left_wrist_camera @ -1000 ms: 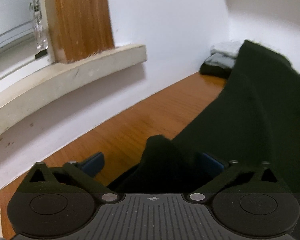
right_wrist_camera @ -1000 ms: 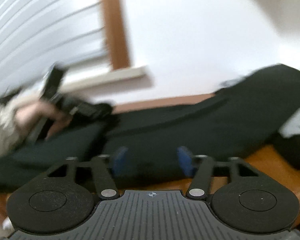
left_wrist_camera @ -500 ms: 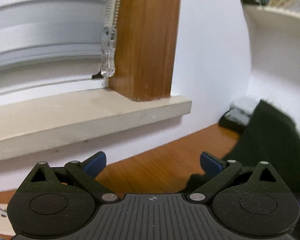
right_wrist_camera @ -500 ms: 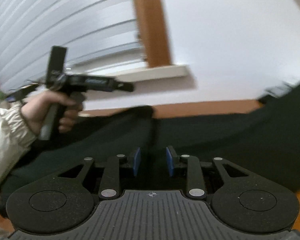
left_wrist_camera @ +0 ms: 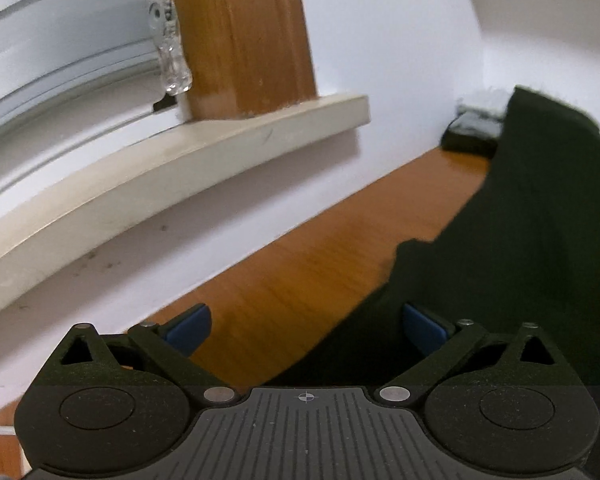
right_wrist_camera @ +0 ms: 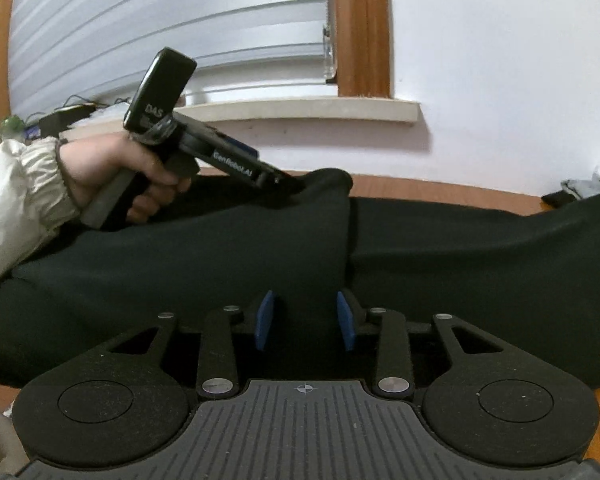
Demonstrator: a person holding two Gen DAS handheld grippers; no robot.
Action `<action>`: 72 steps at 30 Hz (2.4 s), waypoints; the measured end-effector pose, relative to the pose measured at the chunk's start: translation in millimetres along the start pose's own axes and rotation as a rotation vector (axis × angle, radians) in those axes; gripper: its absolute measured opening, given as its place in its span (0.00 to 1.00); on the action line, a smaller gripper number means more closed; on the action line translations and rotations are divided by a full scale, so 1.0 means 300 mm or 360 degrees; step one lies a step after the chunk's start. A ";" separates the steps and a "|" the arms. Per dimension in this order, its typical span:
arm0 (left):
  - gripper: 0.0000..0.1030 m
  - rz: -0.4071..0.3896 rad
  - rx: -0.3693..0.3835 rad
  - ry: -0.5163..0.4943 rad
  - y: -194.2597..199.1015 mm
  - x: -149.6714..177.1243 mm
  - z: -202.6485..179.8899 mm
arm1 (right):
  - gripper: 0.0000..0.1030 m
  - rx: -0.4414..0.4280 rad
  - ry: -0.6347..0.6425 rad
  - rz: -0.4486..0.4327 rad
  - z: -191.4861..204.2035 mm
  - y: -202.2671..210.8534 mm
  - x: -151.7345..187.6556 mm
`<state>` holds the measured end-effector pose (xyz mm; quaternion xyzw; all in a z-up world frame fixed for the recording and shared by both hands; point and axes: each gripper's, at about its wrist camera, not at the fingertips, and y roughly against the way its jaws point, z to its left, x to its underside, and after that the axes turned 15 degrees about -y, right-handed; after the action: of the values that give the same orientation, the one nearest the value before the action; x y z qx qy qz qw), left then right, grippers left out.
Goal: Fold clothes
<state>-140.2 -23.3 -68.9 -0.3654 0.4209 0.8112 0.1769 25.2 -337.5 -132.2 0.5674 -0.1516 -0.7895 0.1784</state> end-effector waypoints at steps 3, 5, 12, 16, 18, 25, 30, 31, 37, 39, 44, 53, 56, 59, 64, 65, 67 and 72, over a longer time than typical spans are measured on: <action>1.00 0.0017 -0.0003 0.0002 -0.008 0.000 0.000 | 0.38 -0.0015 -0.0024 -0.0016 -0.010 0.011 0.010; 1.00 0.0021 0.0008 0.0019 -0.008 0.001 0.004 | 0.40 -0.0034 -0.0066 -0.0010 -0.028 0.037 0.008; 1.00 0.0026 0.0007 0.0024 -0.013 -0.004 0.003 | 0.33 0.0346 -0.0378 -0.0355 -0.368 0.271 -0.170; 1.00 0.0033 0.0008 0.0019 -0.012 -0.006 0.000 | 0.30 0.0708 -0.0540 -0.0509 -0.690 0.369 -0.280; 1.00 0.0037 0.0011 0.0020 -0.012 -0.005 0.000 | 0.30 0.0836 -0.0656 -0.0559 -0.841 0.401 -0.313; 1.00 0.0047 0.0016 0.0016 -0.018 -0.008 0.000 | 0.31 0.0988 -0.1012 -0.0667 -1.164 0.449 -0.341; 1.00 0.0051 0.0018 0.0017 -0.018 -0.010 0.000 | 0.33 0.0897 -0.1230 -0.0727 -1.260 0.438 -0.341; 1.00 0.0052 0.0020 0.0018 -0.018 -0.010 0.000 | 0.33 0.0881 -0.1247 -0.0725 -1.267 0.428 -0.345; 1.00 0.0055 0.0022 0.0019 -0.019 -0.012 0.001 | 0.17 0.0786 -0.1251 -0.0803 -1.262 0.426 -0.366; 1.00 0.0056 0.0021 0.0018 -0.019 -0.012 0.001 | 0.16 0.0759 -0.1227 -0.0854 -1.247 0.443 -0.370; 1.00 0.0058 0.0019 0.0015 -0.019 -0.016 0.001 | 0.17 0.0729 -0.1200 -0.0885 -1.229 0.447 -0.369; 1.00 0.0060 0.0018 0.0015 -0.019 -0.017 0.001 | 0.21 0.0801 -0.1334 -0.0767 -1.266 0.382 -0.350; 1.00 0.0060 0.0020 0.0017 -0.019 -0.016 0.002 | 0.08 0.0788 -0.1244 -0.0847 -1.216 0.414 -0.378; 1.00 0.0060 0.0015 0.0013 -0.018 -0.017 0.000 | 0.08 0.0745 -0.1119 -0.0880 -1.139 0.446 -0.441; 1.00 0.0054 -0.0003 -0.0002 -0.014 -0.018 -0.006 | 0.07 0.0579 -0.0854 -0.0828 -0.929 0.434 -0.587; 1.00 0.0052 -0.0004 -0.0002 -0.013 -0.018 -0.006 | 0.07 0.0539 -0.0794 -0.0796 -0.873 0.414 -0.611; 1.00 0.0050 -0.0004 0.0001 -0.012 -0.017 -0.004 | 0.07 0.0446 -0.0679 -0.0709 -0.751 0.355 -0.647; 1.00 0.0049 -0.0011 -0.0004 -0.011 -0.018 -0.007 | 0.07 0.0110 -0.0422 -0.0419 -0.409 0.178 -0.631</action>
<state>-133.8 -23.0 -67.4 -0.3585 0.4236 0.8156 0.1637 203.2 -303.7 12.7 0.4790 -0.1252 -0.8683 0.0325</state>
